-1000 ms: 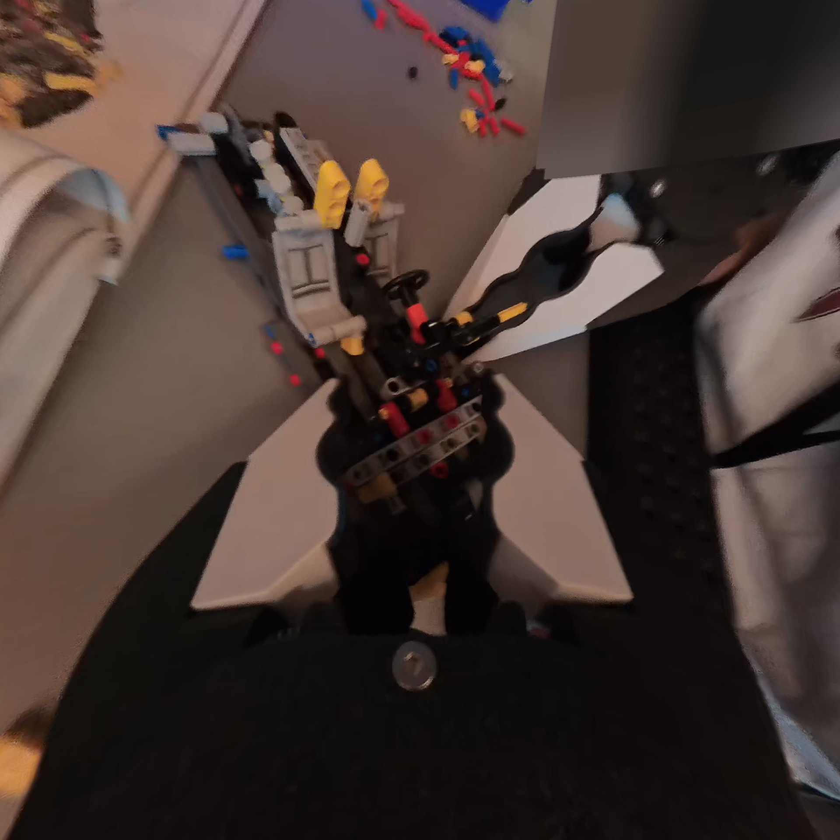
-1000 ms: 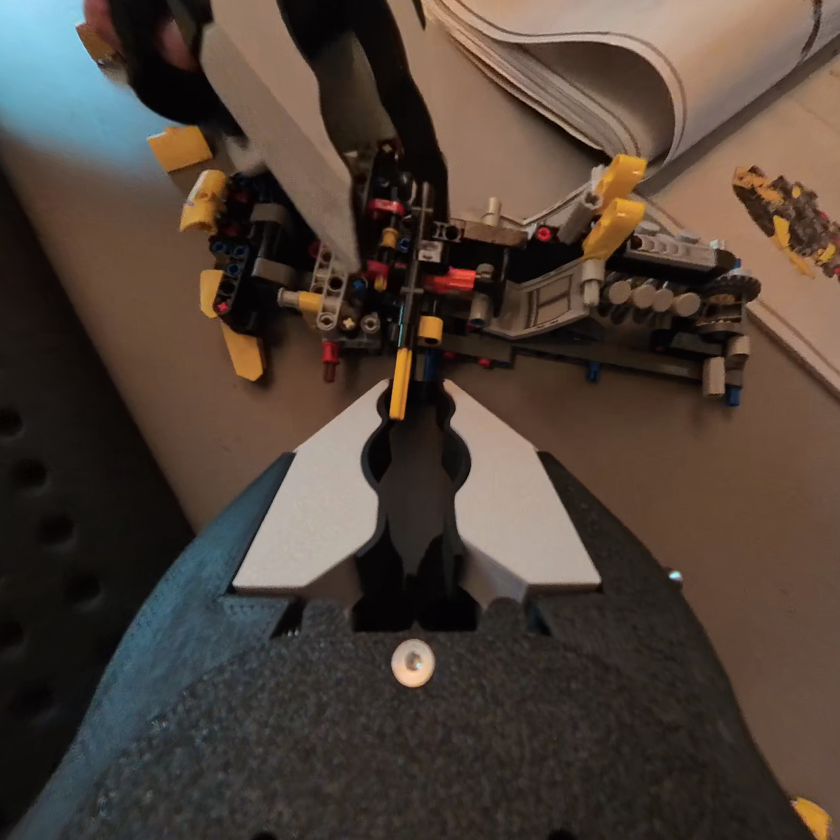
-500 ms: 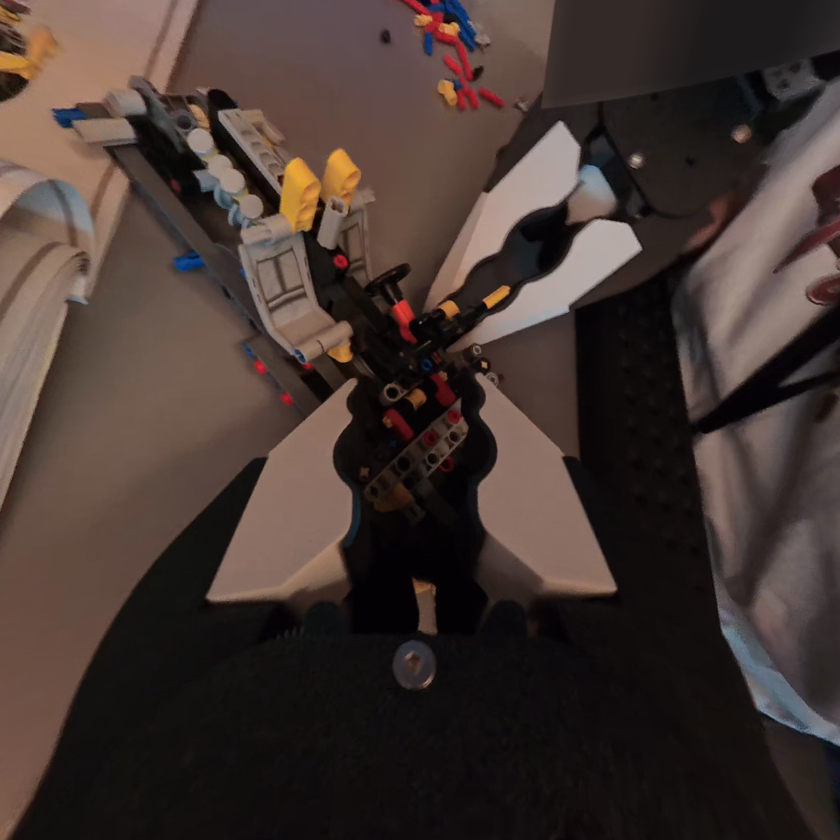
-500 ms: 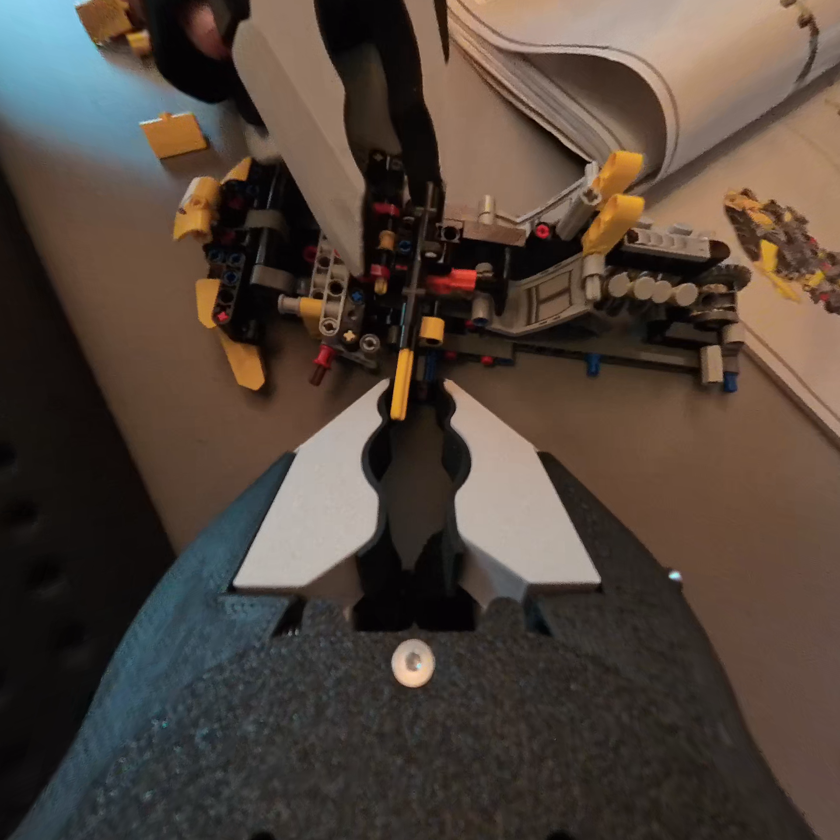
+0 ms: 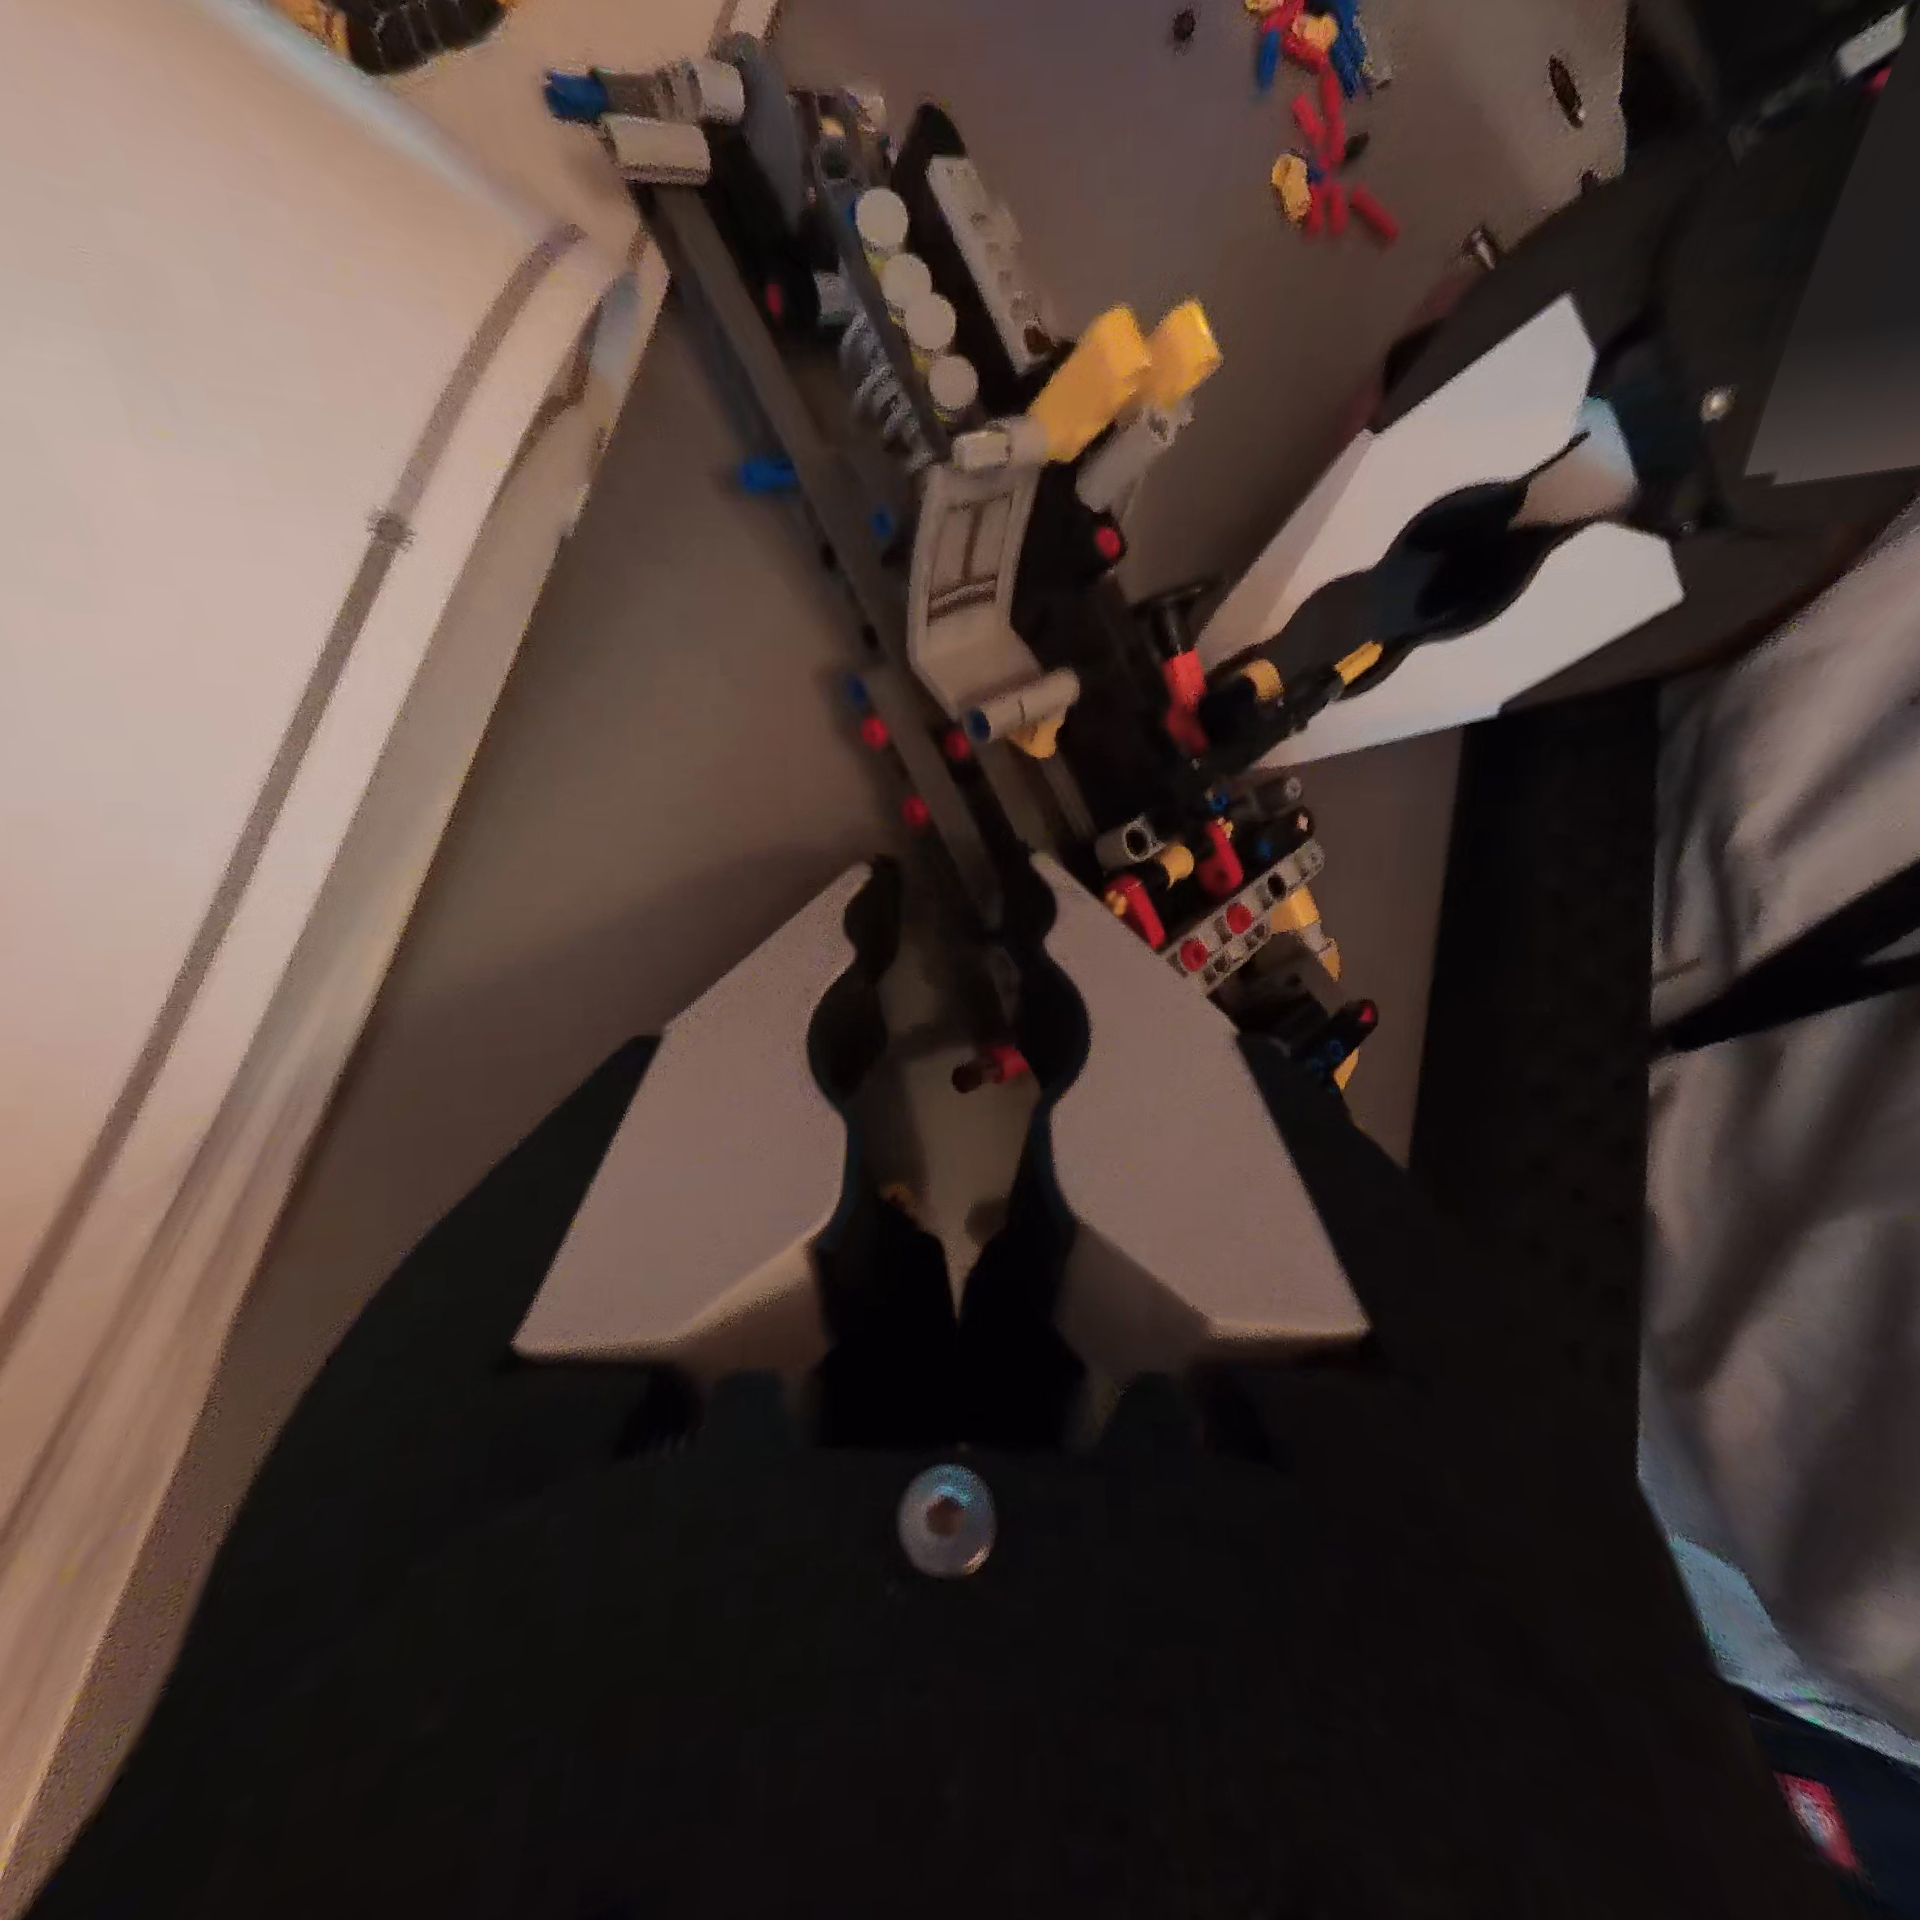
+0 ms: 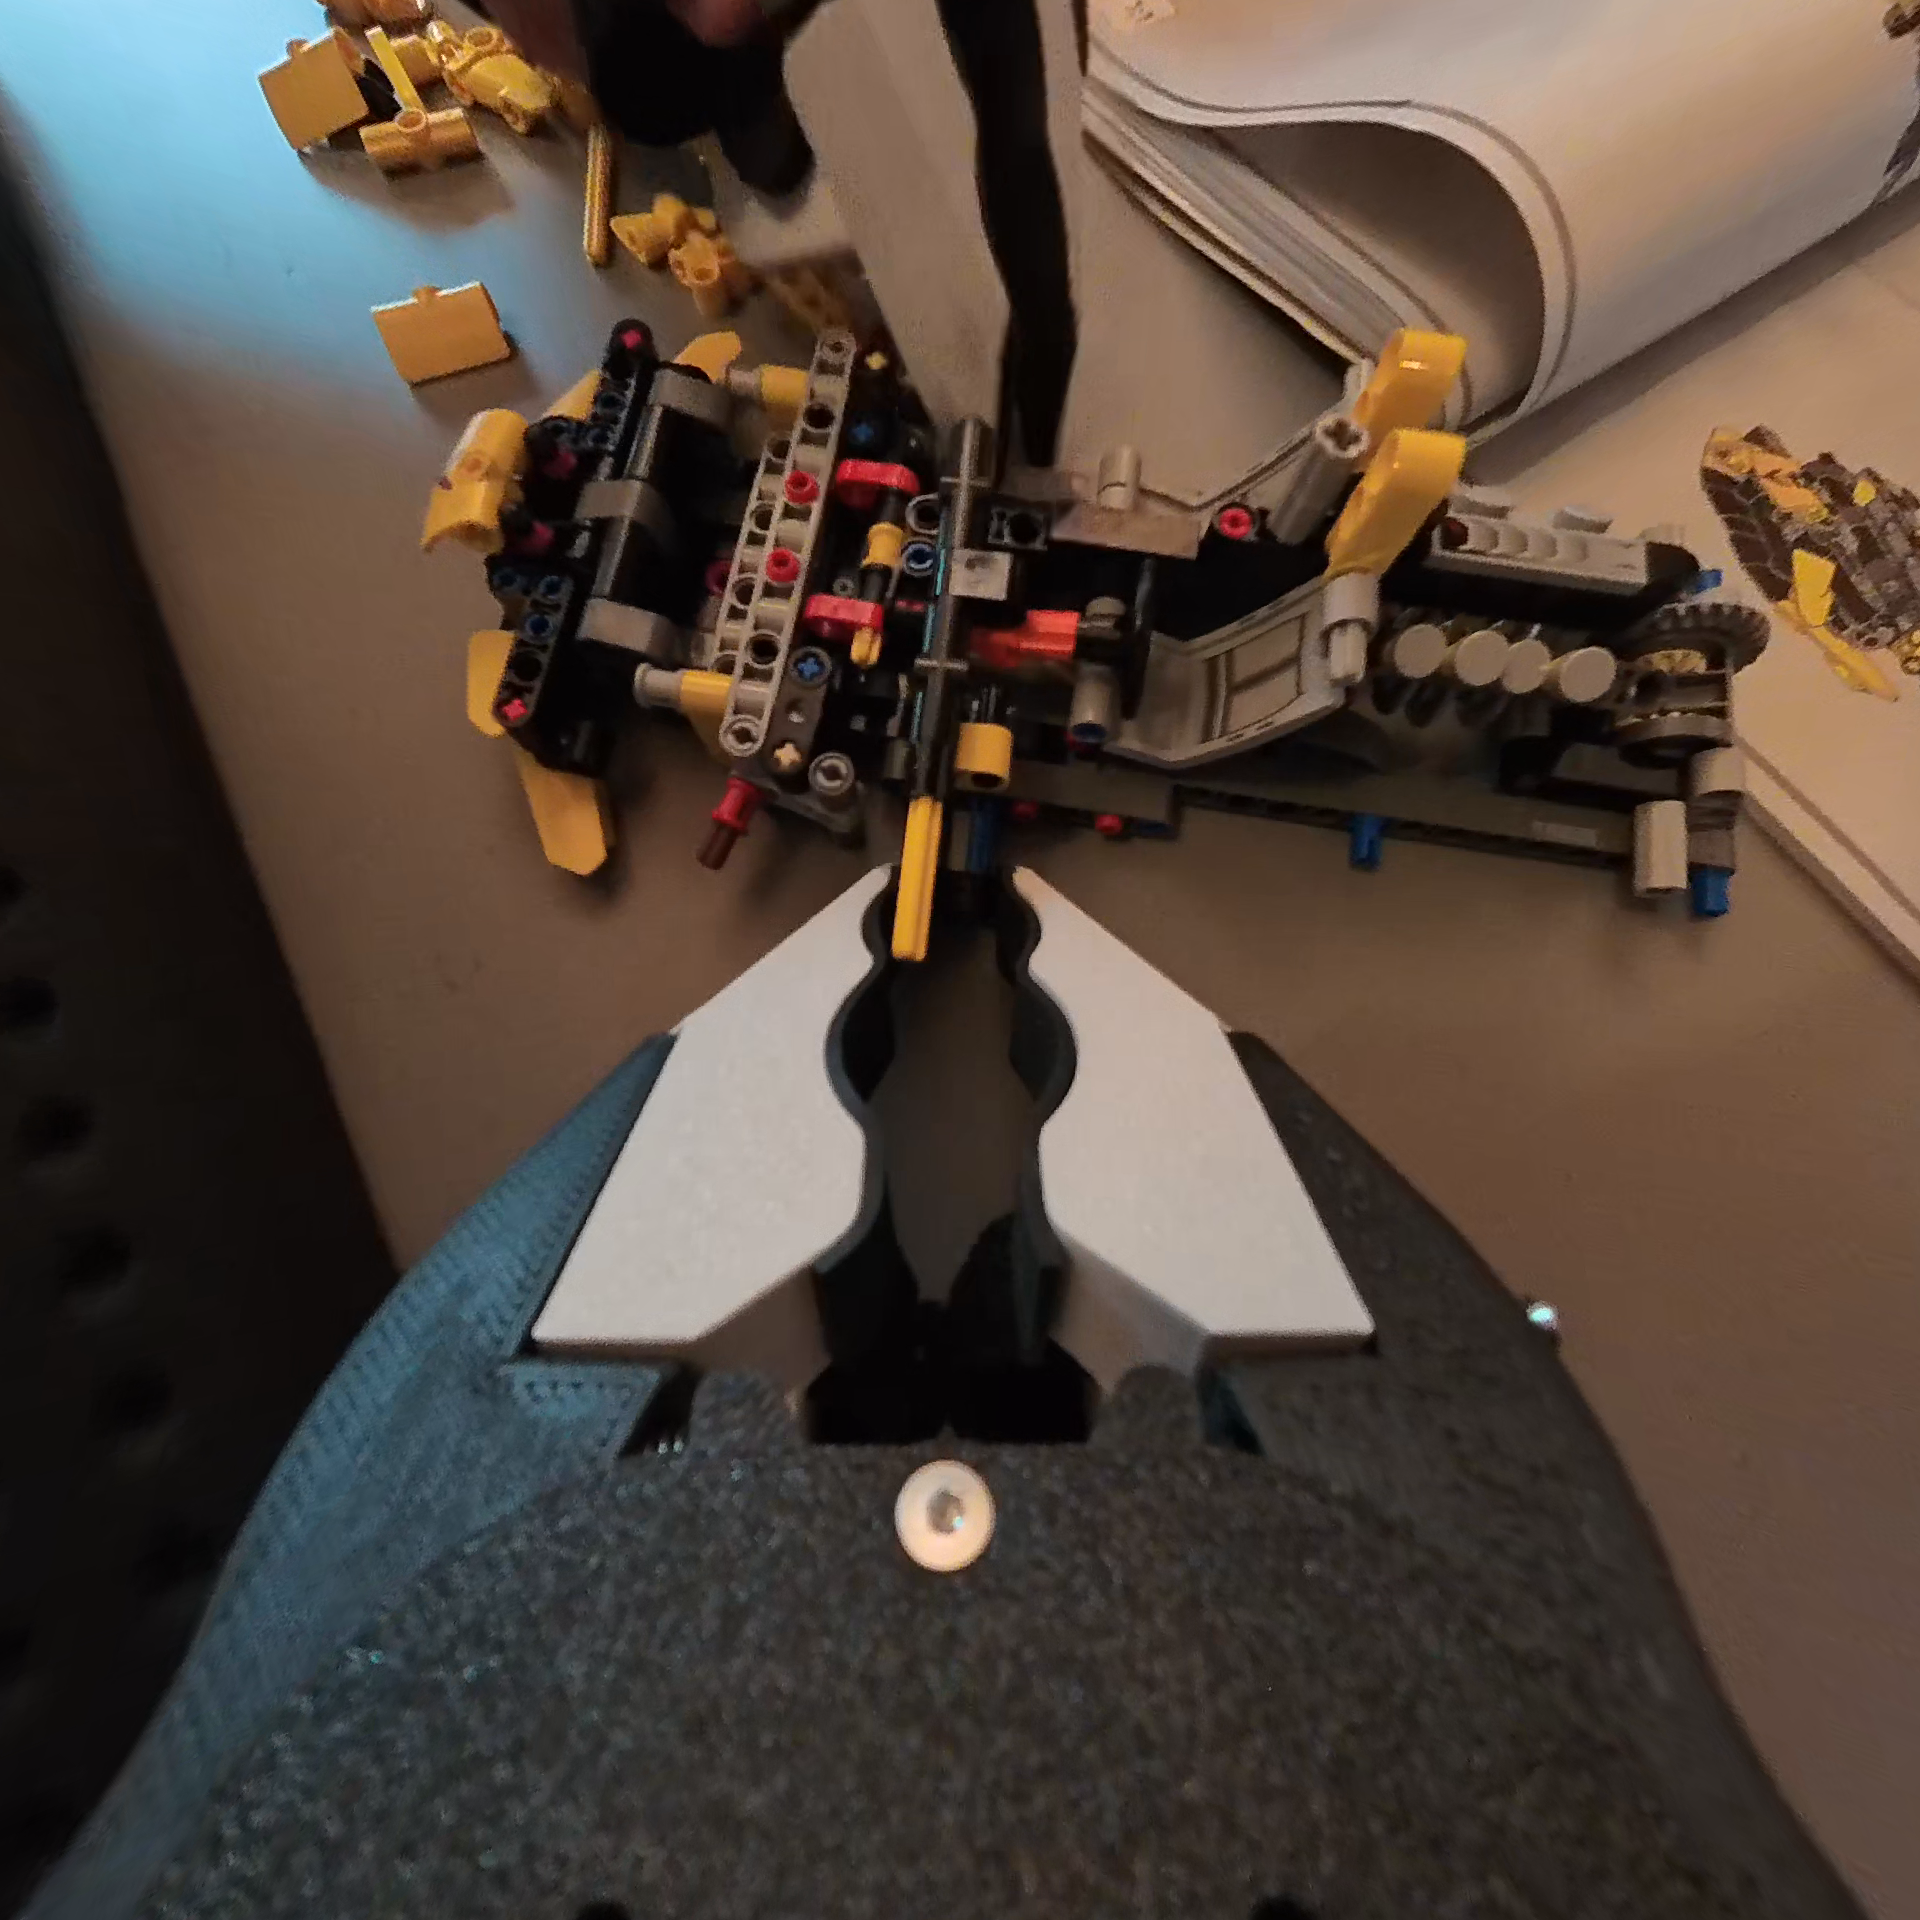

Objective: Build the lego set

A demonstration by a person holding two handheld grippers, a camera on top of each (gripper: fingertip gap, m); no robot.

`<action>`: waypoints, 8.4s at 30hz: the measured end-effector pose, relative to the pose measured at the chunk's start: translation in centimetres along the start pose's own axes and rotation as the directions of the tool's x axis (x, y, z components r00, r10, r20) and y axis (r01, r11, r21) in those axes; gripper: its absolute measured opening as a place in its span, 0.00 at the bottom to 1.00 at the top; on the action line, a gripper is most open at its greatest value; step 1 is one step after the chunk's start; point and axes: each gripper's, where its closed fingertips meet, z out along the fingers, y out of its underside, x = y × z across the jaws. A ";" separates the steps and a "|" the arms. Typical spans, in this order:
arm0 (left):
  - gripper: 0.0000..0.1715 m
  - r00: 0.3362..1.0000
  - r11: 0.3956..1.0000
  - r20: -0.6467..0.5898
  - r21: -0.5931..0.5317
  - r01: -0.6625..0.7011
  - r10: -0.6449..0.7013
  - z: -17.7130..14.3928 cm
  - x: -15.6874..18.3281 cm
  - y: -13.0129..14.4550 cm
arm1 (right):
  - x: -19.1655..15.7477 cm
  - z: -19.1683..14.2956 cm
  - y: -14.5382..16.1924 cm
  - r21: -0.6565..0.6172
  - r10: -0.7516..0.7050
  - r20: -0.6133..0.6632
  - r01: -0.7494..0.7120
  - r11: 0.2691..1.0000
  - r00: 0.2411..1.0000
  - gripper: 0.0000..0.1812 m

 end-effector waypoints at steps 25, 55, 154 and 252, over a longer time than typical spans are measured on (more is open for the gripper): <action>0.07 0.993 0.991 0.012 -0.057 -0.118 0.119 0.8 0.5 0.0 | -0.2 -0.1 -0.1 -0.011 0.055 0.125 -0.054 0.998 0.991 0.09; 0.03 0.992 0.992 0.040 0.020 -0.122 0.121 1.1 1.0 -0.3 | -0.1 -2.0 -2.6 0.143 0.047 0.032 -0.051 0.988 0.998 0.07; 0.20 0.994 0.974 0.013 0.202 -0.105 0.104 -0.4 4.2 -3.3 | -1.9 -5.9 -2.8 0.131 -0.036 0.267 0.001 0.991 0.963 0.26; 0.13 0.995 0.992 -0.034 0.085 -0.094 0.097 1.2 5.0 1.3 | -1.9 -4.7 -1.3 0.007 -0.119 0.218 0.120 0.993 0.969 0.22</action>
